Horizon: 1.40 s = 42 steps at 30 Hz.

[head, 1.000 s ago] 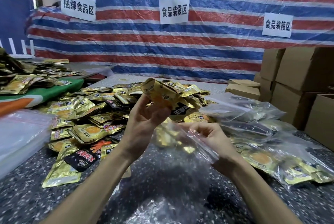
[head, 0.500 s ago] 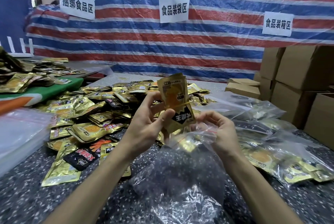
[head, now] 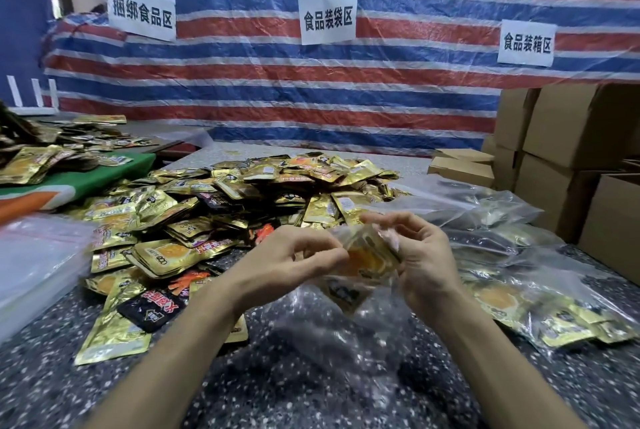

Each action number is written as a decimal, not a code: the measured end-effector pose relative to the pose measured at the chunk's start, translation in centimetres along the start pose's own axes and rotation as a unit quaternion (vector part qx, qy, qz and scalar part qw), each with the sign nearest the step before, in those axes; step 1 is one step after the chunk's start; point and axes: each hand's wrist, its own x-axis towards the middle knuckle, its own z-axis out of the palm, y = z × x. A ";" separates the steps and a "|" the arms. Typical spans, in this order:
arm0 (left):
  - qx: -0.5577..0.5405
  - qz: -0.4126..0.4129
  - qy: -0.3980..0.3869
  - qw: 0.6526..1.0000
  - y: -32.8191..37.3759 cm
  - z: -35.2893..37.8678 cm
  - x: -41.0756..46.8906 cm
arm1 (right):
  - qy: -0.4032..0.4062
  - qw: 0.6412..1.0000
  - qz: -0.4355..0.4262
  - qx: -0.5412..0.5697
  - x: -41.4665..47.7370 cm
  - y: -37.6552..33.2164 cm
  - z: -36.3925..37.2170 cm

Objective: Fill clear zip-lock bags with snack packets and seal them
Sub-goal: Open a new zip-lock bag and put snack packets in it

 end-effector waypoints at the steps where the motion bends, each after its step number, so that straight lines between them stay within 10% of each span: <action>1: 0.026 0.005 0.003 1.000 0.2 -0.1 -0.1 | 0.000 1.000 0.000 -0.008 0.0 0.0 0.1; 9: 0.187 0.181 0.113 0.959 0.6 -1.3 0.1 | -0.002 0.998 -0.040 0.041 0.2 -0.4 -0.4; 14: 0.100 0.165 0.188 0.963 2.3 -1.9 0.7 | 0.015 0.995 -0.068 0.069 0.4 -0.8 -0.9; 24: 0.053 0.107 0.080 0.990 4.9 -3.9 1.4 | -0.018 0.996 -0.074 0.048 0.4 -1.2 -1.1; 32: -0.198 0.080 0.151 0.965 3.2 -4.9 2.0 | -0.005 0.996 -0.082 0.039 0.3 -1.2 -1.2; 35: -0.094 -0.031 0.243 0.965 0.7 -5.4 1.5 | 0.005 0.996 -0.080 0.040 0.4 -1.1 -1.2; 38: 0.113 -0.205 0.071 0.970 -1.7 -5.7 -0.8 | -0.001 0.996 -0.080 0.034 0.5 -0.8 -1.2; 42: 0.456 -0.419 -0.057 0.783 -3.0 -3.7 -5.3 | -0.015 0.996 -0.086 0.017 0.4 -0.7 -1.0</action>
